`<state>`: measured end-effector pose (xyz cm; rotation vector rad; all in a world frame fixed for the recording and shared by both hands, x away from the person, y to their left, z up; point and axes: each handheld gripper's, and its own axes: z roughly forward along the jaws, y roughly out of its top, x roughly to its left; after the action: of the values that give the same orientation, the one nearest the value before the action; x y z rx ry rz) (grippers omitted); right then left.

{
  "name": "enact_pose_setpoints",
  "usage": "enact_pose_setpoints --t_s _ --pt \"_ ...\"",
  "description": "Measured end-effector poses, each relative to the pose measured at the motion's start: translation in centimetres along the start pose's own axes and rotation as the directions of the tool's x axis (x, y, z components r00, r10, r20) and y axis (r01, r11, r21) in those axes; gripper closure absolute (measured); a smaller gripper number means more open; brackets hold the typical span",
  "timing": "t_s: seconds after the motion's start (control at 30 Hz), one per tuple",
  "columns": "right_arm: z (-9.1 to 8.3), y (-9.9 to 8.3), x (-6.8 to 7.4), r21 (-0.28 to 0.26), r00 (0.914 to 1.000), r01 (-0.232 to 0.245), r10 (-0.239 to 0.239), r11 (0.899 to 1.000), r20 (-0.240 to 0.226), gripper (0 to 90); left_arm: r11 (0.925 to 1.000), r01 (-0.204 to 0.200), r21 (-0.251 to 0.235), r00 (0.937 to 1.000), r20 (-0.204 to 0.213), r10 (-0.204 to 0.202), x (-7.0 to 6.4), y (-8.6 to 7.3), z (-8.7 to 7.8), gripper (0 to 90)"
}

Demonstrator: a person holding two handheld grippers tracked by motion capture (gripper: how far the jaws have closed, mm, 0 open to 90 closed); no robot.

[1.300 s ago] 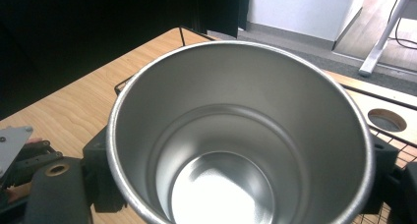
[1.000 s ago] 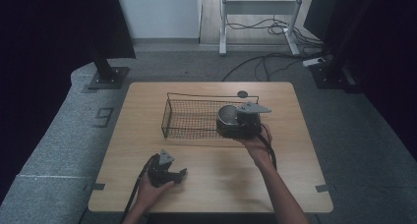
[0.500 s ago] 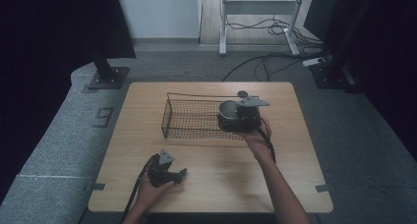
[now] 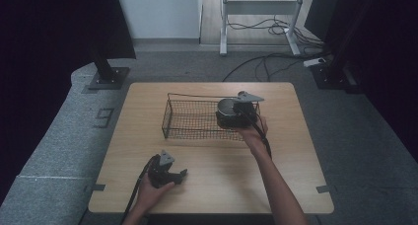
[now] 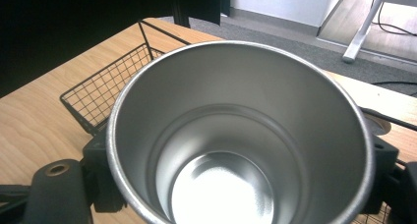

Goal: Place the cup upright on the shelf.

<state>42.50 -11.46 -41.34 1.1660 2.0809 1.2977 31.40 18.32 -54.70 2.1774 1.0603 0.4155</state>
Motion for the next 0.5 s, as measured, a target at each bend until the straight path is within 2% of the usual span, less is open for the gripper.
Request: enact_pose_setpoints --t_s 0.5 --pt "2.3 -0.2 -1.2 0.04 0.9991 -0.027 0.025 0.999 0.035 18.3 1.0 0.001 -0.001 1.0 0.0 -0.001 0.0 0.0 0.0 17.1"
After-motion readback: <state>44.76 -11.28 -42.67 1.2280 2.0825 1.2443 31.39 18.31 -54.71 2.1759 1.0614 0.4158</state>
